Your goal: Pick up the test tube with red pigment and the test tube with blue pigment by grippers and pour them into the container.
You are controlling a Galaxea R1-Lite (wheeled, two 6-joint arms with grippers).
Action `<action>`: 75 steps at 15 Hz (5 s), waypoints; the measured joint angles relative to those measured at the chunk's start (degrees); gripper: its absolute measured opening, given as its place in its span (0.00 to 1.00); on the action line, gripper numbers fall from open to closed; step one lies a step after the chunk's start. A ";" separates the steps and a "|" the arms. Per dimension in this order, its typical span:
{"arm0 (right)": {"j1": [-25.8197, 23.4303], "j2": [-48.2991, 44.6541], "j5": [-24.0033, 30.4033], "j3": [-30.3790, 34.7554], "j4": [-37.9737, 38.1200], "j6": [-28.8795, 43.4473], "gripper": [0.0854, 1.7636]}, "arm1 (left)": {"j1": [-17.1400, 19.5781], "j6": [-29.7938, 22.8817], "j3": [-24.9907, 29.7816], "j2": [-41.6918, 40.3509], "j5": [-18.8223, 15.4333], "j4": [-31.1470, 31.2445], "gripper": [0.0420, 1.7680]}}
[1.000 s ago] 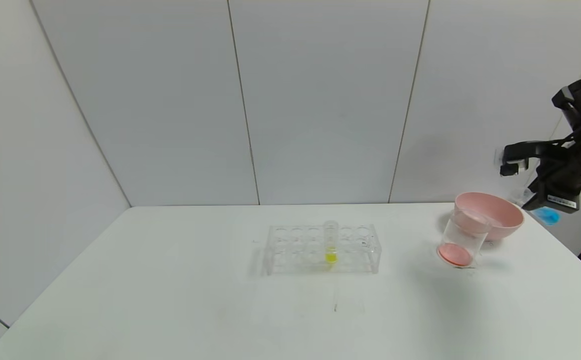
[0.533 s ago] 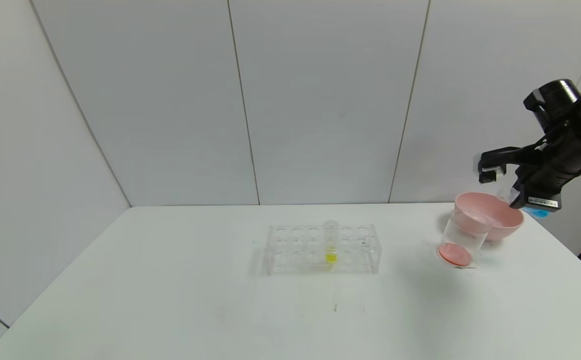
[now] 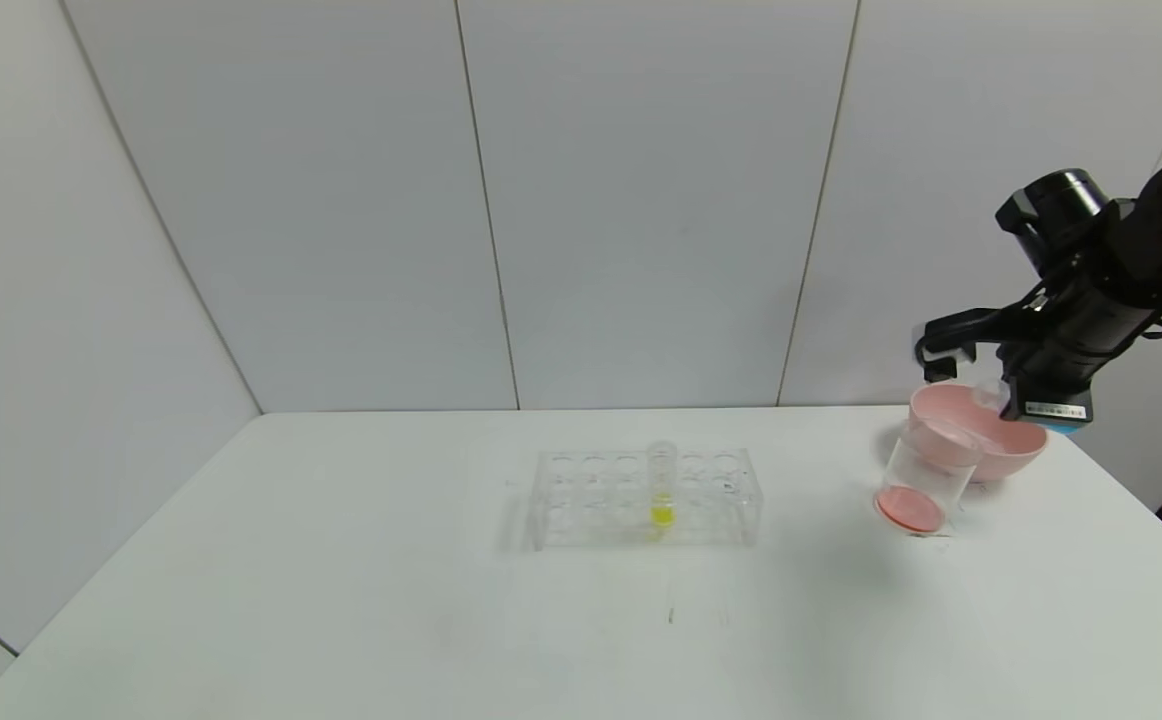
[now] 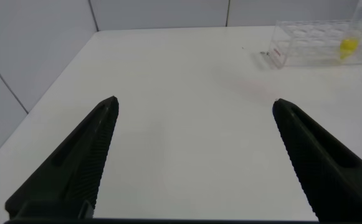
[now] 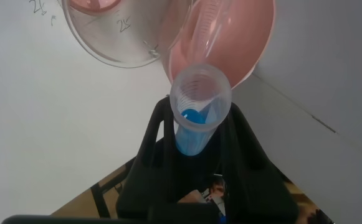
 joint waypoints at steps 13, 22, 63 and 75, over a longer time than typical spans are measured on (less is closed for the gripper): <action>3.95 0.99 -9.42 0.02 0.85 -0.16 0.24 | 0.00 -0.02 0.00 0.00 0.00 0.00 1.00; 5.51 3.47 -18.42 0.02 -0.22 -1.78 0.24 | 0.00 0.00 0.00 0.00 0.00 -0.02 1.00; 7.67 -0.89 -18.75 0.49 1.12 18.51 0.24 | 0.00 -0.02 0.00 0.00 0.00 0.00 1.00; -3.39 -21.64 15.57 16.87 -12.37 65.61 0.24 | 0.00 -0.02 0.00 0.00 0.00 -0.02 1.00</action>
